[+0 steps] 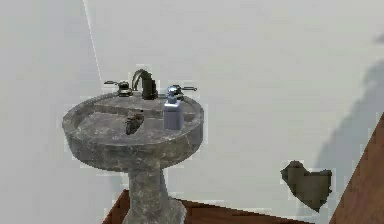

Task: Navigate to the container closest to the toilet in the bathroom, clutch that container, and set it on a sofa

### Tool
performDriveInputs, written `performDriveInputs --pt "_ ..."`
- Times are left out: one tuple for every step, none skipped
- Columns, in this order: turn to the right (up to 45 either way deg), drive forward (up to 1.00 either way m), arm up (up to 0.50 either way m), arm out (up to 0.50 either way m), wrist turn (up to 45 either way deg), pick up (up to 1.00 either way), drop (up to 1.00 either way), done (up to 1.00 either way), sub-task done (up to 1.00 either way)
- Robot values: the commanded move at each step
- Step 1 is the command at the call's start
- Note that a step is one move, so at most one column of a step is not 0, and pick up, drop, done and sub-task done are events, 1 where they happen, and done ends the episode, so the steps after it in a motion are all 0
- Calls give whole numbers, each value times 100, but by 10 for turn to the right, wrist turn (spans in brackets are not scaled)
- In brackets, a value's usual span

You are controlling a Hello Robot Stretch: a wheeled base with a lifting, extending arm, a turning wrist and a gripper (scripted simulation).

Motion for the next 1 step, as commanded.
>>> performDriveInputs --pt "30 0 0 0 0 0 0 0 0"
